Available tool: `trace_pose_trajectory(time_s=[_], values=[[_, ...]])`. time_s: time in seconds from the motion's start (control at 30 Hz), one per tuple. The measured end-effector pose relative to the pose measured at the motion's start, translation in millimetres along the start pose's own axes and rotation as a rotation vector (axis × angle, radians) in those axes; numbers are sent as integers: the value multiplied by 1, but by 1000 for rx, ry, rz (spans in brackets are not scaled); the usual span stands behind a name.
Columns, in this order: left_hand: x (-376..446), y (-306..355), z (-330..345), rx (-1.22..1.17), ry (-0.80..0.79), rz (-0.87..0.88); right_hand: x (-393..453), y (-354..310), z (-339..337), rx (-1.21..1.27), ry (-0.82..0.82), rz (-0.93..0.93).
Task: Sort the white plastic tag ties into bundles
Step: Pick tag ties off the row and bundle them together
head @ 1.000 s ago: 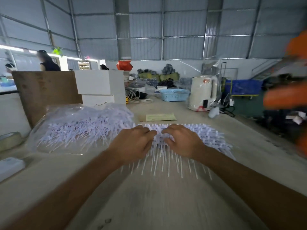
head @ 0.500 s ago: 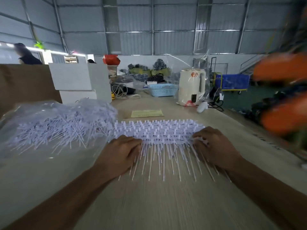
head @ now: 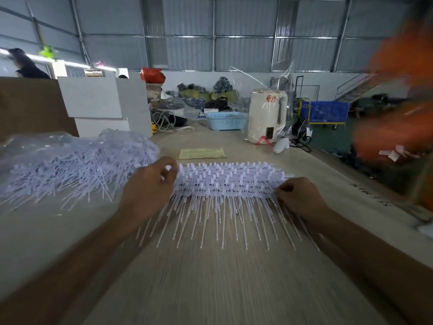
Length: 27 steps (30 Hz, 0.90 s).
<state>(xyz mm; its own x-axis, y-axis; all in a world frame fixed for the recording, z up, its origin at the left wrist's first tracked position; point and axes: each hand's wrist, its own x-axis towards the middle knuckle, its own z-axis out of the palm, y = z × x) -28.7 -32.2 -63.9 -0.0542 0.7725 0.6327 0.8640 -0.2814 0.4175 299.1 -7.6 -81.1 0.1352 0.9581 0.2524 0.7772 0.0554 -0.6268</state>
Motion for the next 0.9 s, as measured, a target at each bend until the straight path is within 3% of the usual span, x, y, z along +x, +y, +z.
trace_pose_trajectory(time_s=[0.13,0.27,0.4,0.53,0.7,0.77,0.9], values=[[13,-44,-7,304,-151,-201,-1,0,-6,403,22,72],[9,-73,2,201,-268,-315,-4,-8,-10,646,18,71],[12,-75,2,18,-148,-410,-6,-11,-16,718,12,-22],[3,-72,-1,44,-187,-379,-10,-11,-25,759,-29,-168],[0,-63,0,13,-153,-353,-16,-6,-18,435,-238,-18],[1,-62,1,44,-162,-343,-17,-13,-23,481,-210,-11],[0,-61,2,46,-201,-407,-25,-25,-31,727,-89,-214]])
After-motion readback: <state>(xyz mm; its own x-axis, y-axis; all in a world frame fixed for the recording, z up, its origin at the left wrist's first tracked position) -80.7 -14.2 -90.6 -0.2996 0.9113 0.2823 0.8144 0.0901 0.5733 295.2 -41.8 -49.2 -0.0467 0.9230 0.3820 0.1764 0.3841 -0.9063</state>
